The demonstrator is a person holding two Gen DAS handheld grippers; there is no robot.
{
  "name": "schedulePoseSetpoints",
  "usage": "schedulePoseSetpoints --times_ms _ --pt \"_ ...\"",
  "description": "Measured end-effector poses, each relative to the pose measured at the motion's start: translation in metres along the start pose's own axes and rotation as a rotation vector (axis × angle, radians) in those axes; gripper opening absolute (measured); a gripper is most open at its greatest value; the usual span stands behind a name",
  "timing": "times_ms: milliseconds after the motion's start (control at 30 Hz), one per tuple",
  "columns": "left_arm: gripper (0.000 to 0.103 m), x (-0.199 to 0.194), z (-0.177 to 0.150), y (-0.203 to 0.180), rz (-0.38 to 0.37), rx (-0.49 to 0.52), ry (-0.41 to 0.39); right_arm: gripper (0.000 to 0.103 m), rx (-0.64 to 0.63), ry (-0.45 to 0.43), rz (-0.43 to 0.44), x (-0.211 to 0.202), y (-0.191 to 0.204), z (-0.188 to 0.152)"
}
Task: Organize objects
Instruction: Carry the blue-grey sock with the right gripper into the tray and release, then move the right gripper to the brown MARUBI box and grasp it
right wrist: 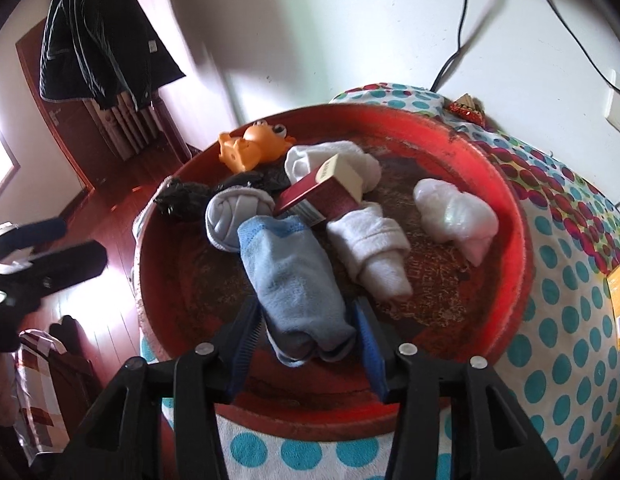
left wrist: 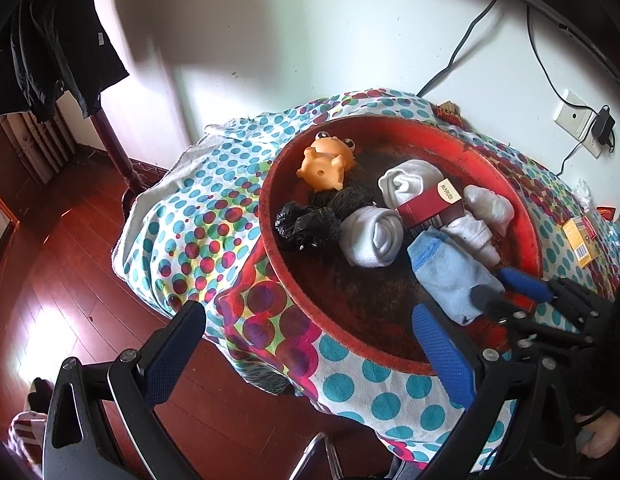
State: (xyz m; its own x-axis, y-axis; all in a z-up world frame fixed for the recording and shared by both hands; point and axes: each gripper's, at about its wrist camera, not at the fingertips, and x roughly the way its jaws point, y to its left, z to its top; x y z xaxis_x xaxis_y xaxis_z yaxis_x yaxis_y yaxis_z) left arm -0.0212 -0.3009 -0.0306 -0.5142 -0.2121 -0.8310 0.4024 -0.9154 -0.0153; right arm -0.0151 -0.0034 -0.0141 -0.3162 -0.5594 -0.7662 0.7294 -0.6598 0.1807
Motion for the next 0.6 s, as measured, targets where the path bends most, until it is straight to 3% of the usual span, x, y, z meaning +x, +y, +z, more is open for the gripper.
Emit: schedulePoseSetpoints --times_ms 133,300,400,600 --pt "0.103 0.0 -0.001 -0.003 -0.003 0.005 -0.001 0.052 0.053 -0.062 0.042 -0.046 -0.016 -0.006" --pt "0.103 -0.002 -0.002 -0.013 -0.007 0.029 -0.005 0.053 0.09 -0.131 -0.03 -0.076 -0.052 0.009" --pt "0.103 -0.003 -0.004 -0.021 -0.003 0.048 -0.007 0.053 0.158 -0.157 -0.125 -0.069 -0.108 0.023" --pt "0.103 0.0 -0.009 -0.046 0.011 0.116 0.006 0.054 0.289 -0.172 -0.333 -0.016 -0.247 0.054"
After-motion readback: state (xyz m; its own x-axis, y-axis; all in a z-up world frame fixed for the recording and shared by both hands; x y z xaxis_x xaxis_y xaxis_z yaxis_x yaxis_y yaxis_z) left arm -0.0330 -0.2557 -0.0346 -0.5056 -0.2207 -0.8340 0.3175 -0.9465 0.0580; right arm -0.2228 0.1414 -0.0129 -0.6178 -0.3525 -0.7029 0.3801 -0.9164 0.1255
